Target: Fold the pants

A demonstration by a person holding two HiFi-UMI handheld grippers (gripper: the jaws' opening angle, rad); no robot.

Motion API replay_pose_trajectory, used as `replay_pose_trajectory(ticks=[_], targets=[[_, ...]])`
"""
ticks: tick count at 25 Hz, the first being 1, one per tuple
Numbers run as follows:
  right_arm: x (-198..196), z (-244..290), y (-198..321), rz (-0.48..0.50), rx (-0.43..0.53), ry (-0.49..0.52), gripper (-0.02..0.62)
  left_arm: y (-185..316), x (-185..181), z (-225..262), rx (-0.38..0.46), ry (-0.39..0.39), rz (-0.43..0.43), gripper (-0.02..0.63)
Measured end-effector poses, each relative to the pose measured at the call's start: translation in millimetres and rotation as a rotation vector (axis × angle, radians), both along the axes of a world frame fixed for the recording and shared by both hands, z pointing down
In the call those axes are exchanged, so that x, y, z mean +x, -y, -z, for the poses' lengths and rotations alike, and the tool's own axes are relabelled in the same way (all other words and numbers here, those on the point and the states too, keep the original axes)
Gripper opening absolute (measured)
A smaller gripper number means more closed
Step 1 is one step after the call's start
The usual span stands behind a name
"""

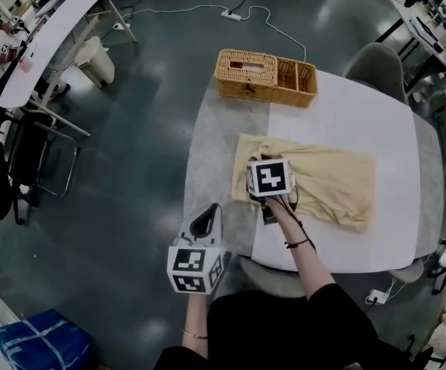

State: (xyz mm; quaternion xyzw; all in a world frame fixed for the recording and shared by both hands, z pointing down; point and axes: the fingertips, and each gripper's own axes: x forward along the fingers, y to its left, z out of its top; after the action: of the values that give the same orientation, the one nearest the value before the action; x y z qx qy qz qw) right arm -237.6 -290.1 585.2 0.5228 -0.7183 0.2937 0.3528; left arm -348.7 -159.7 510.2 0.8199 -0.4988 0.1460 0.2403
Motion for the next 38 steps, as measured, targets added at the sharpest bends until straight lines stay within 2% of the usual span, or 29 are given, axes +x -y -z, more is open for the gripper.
replay_pose_trajectory(ticks=[2, 5, 9, 16, 24, 28, 31, 34, 38], targets=[[-4.1, 0.6, -1.1, 0.004, 0.012, 0.003, 0.126, 0.7, 0.3, 0.6, 0.003, 0.001, -0.002, 0.008], [-6.7, 1.1, -1.3, -0.001, 0.049, -0.009, 0.141, 1.1, -1.9, 1.2, 0.007, 0.004, 0.0, 0.008], [-10.8, -2.8, -11.0, -0.009, 0.04, 0.012, 0.177, 0.8, -4.0, 0.5, 0.007, 0.006, 0.007, 0.008], [-7.1, 15.3, -3.4, -0.023, 0.164, 0.02, 0.216, -0.8, -3.2, 0.4, 0.005, 0.008, -0.008, 0.008], [-2.9, 49.7, -10.2, -0.017, 0.272, 0.197, 0.225, -1.4, 9.5, 5.6, 0.015, 0.017, -0.044, 0.008], [15.0, 64.1, -20.8, -0.009, 0.283, 0.318, 0.225, 0.6, 17.9, 9.7, 0.025, 0.019, -0.055, 0.008], [29.6, 72.6, -30.5, 0.013, 0.279, 0.383, 0.202, 2.8, 26.5, 12.7, 0.029, 0.02, -0.065, 0.008], [46.8, 78.0, -40.2, 0.025, 0.282, 0.426, 0.096, 4.8, 40.2, 16.5, 0.038, 0.027, -0.083, 0.008], [73.4, 82.7, -54.0, 0.023, 0.296, 0.44, 0.035, 6.0, 58.3, 22.8, 0.048, 0.033, -0.102, 0.008]])
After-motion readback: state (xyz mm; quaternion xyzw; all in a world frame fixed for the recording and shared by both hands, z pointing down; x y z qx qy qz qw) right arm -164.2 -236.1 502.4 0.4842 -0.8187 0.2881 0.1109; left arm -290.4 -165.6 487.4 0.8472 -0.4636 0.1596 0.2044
